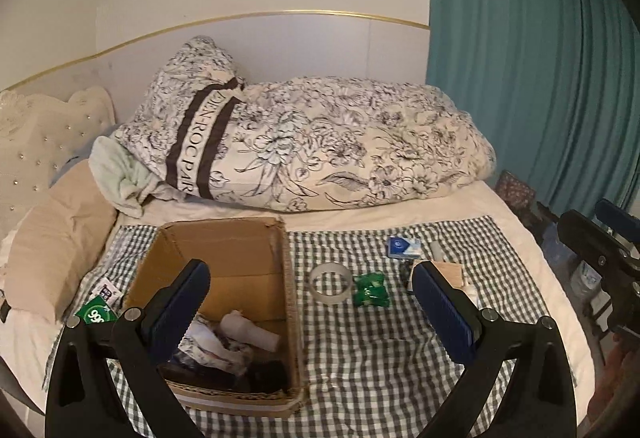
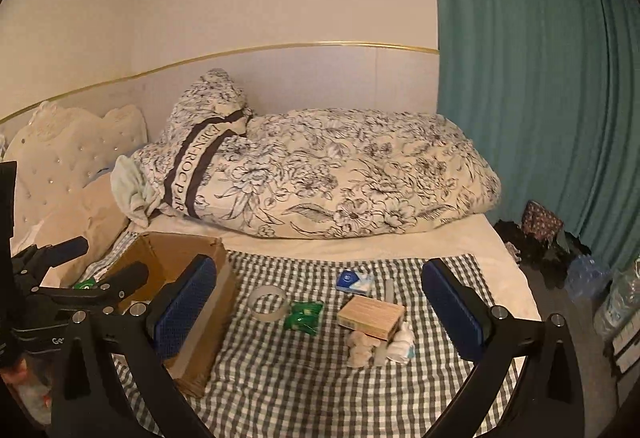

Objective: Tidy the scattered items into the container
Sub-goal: 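Move both grippers back toward the remaining items on the sheet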

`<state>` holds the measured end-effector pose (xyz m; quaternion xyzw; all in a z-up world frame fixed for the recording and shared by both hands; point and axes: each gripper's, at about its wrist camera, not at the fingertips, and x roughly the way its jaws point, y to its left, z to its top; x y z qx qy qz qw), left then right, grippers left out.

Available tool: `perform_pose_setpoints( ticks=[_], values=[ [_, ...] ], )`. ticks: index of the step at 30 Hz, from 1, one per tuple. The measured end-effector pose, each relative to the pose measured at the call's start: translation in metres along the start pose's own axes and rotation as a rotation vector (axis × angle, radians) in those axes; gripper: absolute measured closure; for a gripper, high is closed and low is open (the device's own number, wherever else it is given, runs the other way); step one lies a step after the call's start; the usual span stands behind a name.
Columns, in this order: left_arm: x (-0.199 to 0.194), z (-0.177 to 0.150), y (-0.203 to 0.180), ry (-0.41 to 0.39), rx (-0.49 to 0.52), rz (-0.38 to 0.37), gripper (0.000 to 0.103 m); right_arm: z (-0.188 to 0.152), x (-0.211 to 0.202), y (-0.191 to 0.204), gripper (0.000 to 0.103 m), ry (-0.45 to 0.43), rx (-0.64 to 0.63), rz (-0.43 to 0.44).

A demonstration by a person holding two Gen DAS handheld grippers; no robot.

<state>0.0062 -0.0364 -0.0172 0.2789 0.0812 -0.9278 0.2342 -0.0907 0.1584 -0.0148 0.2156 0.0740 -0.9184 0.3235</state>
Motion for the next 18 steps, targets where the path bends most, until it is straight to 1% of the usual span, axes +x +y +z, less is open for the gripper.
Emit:
perform_pose_setpoints(
  ticks=[5, 9, 13, 18],
  values=[
    [0.004, 0.000, -0.010, -0.016, 0.017, 0.009, 0.000, -0.005, 0.001, -0.012, 0.000, 0.012, 0.004, -0.010],
    [0.011, 0.000, -0.016, -0.025, 0.014, -0.021, 0.000, -0.010, 0.007, -0.023, 0.000, 0.026, 0.008, -0.019],
    [0.026, 0.000, -0.024, -0.012, 0.018, -0.046, 0.000, -0.017, 0.018, -0.038, 0.000, 0.053, 0.021, -0.023],
    [0.050, -0.005, -0.034, 0.009, 0.018, -0.029, 0.000, -0.027, 0.036, -0.060, 0.000, 0.093, 0.052, -0.033]
  ],
)
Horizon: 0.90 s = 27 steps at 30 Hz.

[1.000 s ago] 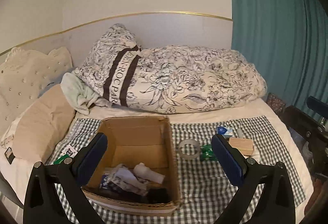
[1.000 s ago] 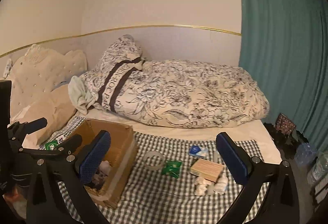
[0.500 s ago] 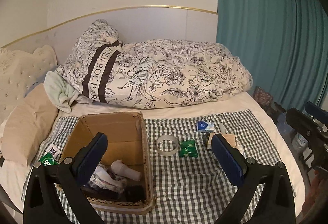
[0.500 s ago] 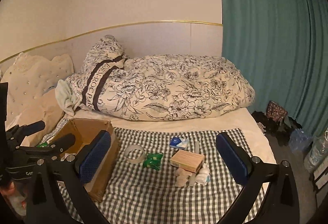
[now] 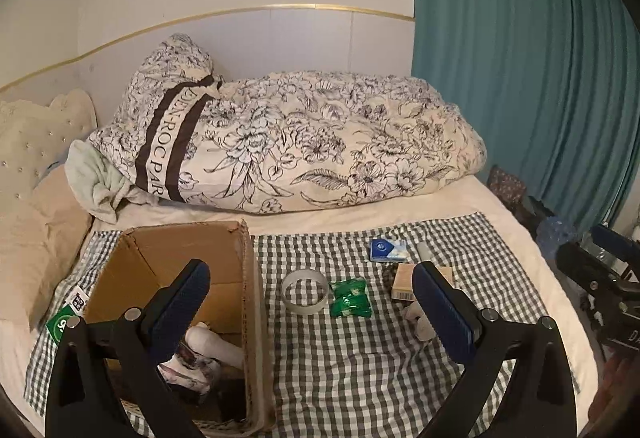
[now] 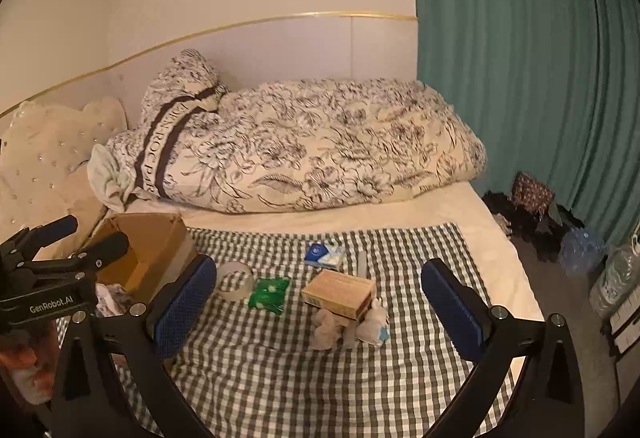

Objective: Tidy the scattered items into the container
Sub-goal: 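Move both grippers back toward the remaining items on the sheet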

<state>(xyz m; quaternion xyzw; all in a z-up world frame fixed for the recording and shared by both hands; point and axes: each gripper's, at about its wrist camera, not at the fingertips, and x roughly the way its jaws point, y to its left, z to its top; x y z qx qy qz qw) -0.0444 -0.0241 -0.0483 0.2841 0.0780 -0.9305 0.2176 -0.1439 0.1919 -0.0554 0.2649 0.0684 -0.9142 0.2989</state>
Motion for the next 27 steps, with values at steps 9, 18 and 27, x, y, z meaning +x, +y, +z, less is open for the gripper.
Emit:
perform_pose_setpoints(
  ticks=[9, 18, 27],
  values=[
    [0.044, -0.005, -0.005, 0.058, -0.027, 0.010, 0.000, -0.012, 0.035, -0.027, 0.000, 0.049, 0.009, -0.016],
    [0.101, -0.021, -0.012, 0.136, -0.044, 0.007, 0.000, -0.039, 0.078, -0.058, 0.000, 0.139, 0.025, -0.045],
    [0.140, -0.038, -0.015, 0.149, -0.036, 0.020, 0.000, -0.066, 0.116, -0.077, 0.000, 0.207, 0.027, -0.097]
  ],
)
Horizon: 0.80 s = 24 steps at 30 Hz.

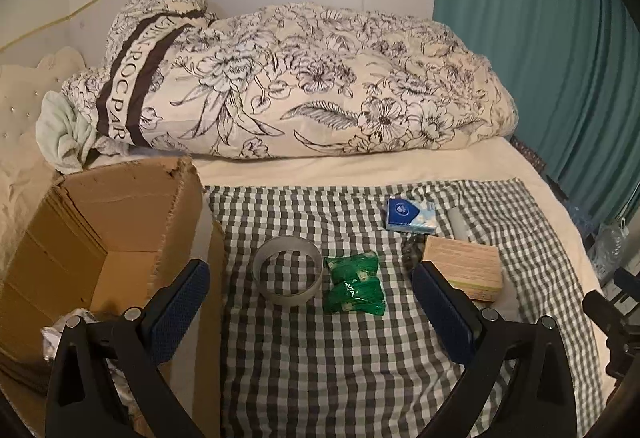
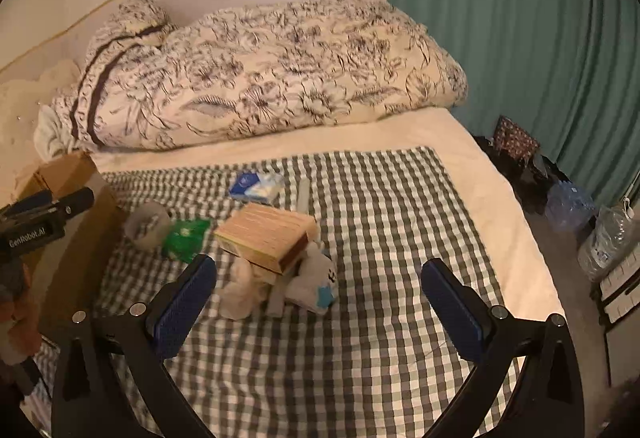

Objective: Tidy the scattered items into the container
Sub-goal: 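Move both grippers back toward the remaining items on the sheet, then grasp the tape roll with the left gripper while the right grasps the white plush toy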

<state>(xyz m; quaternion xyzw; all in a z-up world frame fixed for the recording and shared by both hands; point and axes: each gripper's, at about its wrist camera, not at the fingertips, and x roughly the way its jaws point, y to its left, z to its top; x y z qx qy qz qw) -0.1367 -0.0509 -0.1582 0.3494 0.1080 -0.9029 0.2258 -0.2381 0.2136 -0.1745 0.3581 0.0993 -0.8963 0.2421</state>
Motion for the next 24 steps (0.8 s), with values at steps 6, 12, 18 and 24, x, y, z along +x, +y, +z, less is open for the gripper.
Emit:
perform_pose_setpoints(
  ticks=[6, 12, 18, 24],
  values=[
    [0.028, -0.005, -0.006, 0.017, -0.001, 0.010, 0.000, -0.011, 0.026, -0.007, 0.000, 0.042, 0.018, 0.008],
    [0.060, -0.011, -0.006, 0.027, 0.010, 0.053, 0.000, -0.021, 0.049, -0.013, 0.001, 0.076, 0.033, 0.016],
    [0.096, -0.014, -0.005, 0.067, -0.008, 0.051, 0.017, -0.025, 0.067, -0.016, 0.004, 0.099, 0.046, 0.026],
    [0.137, -0.016, 0.011, 0.151, -0.049, 0.053, 0.050, -0.029, 0.083, -0.015, 0.011, 0.125, 0.039, 0.038]
  ],
)
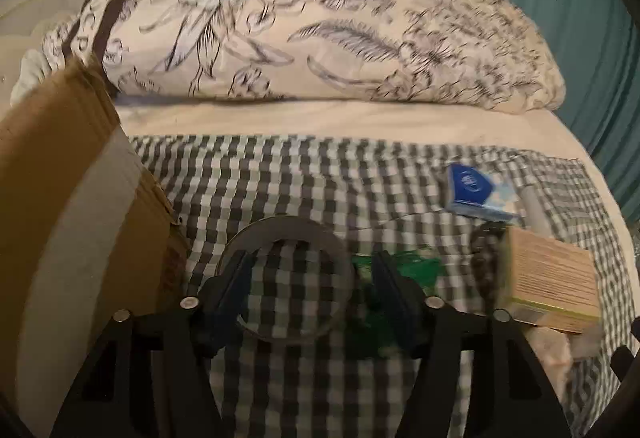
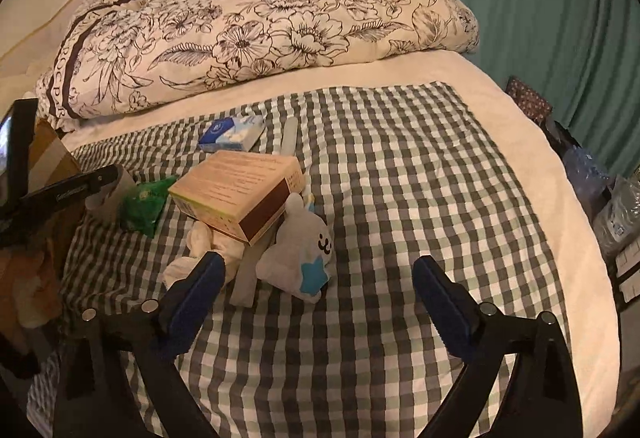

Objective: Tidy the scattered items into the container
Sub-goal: 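Grasp the tape roll with the left gripper while the right grasps the white plush toy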

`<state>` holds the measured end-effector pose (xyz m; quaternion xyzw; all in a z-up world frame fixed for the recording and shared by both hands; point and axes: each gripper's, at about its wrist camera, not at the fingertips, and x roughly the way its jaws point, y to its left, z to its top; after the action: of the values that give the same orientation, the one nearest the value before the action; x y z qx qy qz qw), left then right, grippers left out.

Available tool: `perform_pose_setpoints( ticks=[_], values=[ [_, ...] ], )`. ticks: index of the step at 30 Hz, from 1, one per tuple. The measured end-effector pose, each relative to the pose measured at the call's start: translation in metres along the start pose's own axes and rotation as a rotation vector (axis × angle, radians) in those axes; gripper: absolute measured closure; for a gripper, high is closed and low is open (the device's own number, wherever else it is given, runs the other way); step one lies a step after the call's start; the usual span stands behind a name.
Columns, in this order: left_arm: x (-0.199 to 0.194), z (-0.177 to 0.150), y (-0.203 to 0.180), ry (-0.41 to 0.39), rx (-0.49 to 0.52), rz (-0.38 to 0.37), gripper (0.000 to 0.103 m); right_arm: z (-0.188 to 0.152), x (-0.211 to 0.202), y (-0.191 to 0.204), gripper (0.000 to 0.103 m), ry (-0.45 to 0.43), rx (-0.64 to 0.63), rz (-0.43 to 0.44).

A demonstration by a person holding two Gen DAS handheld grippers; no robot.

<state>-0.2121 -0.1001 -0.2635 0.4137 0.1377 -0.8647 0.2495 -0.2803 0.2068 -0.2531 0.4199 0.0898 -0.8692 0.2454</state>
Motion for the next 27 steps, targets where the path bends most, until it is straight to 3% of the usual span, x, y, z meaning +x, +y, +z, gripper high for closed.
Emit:
perform_pose_setpoints(
  ticks=[4, 8, 13, 15, 20, 27],
  values=[
    [0.011, -0.001, 0.000, 0.020, -0.002, -0.036, 0.057, -0.002, 0.011, -0.002, 0.022, 0.021, 0.009, 0.017],
    [0.014, -0.002, -0.015, 0.012, 0.051, -0.037, 0.062, -0.004, 0.021, -0.001, 0.025, 0.037, 0.010, 0.027],
    [0.033, -0.006, -0.019, 0.057, 0.067, -0.027, 0.070, -0.007, 0.029, 0.001, 0.032, 0.053, 0.010, 0.043],
    [0.039, -0.008, -0.016, 0.076, 0.063, -0.024, 0.083, -0.008, 0.034, 0.002, 0.035, 0.063, 0.012, 0.053],
    [0.040, -0.011, -0.018, 0.074, 0.077, -0.040, 0.094, -0.010, 0.043, 0.004, 0.038, 0.076, 0.018, 0.063],
    [0.028, -0.013, -0.014, 0.046, 0.069, -0.054, 0.094, -0.004, 0.056, 0.005, 0.038, 0.079, 0.032, 0.058]
  ],
)
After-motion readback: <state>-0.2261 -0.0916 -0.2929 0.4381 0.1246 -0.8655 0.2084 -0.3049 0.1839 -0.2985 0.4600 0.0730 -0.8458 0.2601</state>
